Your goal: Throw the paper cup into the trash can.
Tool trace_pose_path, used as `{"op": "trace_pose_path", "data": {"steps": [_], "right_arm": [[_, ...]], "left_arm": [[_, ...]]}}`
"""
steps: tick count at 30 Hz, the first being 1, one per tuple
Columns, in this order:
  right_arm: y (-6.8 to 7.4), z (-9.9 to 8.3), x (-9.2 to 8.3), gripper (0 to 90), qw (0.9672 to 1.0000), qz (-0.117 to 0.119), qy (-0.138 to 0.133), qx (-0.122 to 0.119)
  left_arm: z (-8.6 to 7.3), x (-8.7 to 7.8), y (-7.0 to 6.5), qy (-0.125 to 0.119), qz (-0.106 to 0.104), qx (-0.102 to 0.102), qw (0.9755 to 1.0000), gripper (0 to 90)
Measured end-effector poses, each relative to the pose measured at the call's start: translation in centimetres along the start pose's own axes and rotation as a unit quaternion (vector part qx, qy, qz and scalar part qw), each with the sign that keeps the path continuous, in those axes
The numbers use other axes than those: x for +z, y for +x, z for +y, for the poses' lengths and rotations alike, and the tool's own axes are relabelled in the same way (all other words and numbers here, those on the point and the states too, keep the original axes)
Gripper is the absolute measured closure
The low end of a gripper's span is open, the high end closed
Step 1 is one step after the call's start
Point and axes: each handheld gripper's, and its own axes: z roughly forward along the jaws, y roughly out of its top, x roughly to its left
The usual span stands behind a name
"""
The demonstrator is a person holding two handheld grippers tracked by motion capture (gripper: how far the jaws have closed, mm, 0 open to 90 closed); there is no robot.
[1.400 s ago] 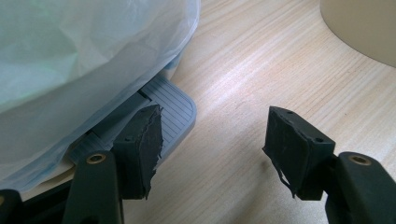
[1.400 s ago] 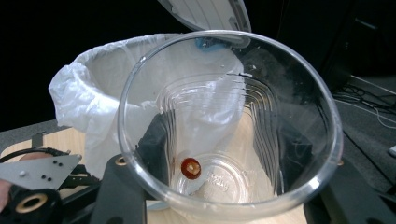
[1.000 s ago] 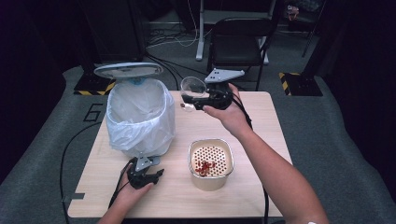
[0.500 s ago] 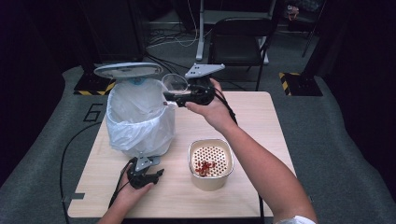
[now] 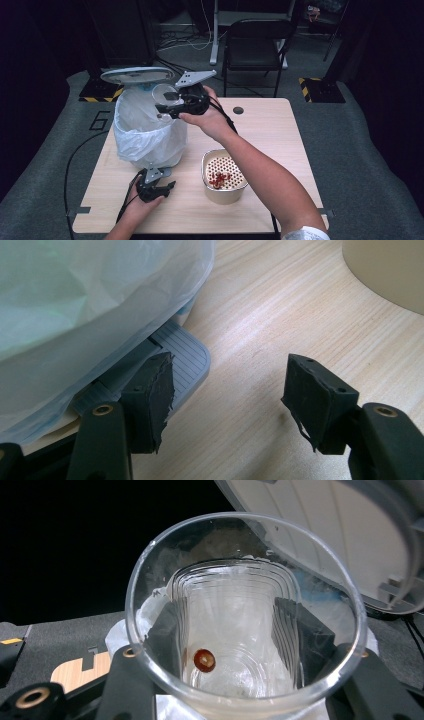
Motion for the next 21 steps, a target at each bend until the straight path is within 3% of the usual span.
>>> {"op": "trace_pose_path", "data": {"steps": [8, 9, 13, 14, 21], "right_arm": [[0.2, 0.1, 1.4, 48.7, 1.0000, 0.003, 0.006, -0.001], [0.2, 0.1, 1.6, 48.7, 0.9999, 0.006, 0.009, -0.003], [0.3, 0.0, 2.5, 48.5, 0.9999, 0.007, 0.013, -0.005], [0.3, -0.1, 2.7, 48.4, 0.9999, 0.007, 0.015, -0.003], [-0.3, -0.4, 4.4, 47.6, 0.9996, -0.007, 0.025, 0.006]], "left_arm": [[0.0, 0.0, 0.0, 0.000, 0.000, 0.000, 1.0000, 36.8], [-0.1, 0.2, -0.1, -0.015, 0.010, -0.004, 0.9998, 36.8], [-0.1, 0.2, -0.1, -0.012, 0.008, -0.004, 0.9999, 36.8], [0.0, 0.0, 0.0, 0.000, 0.000, -0.001, 1.0000, 36.8], [0.0, 0.0, 0.0, -0.001, 0.001, -0.001, 1.0000, 36.8]]}}
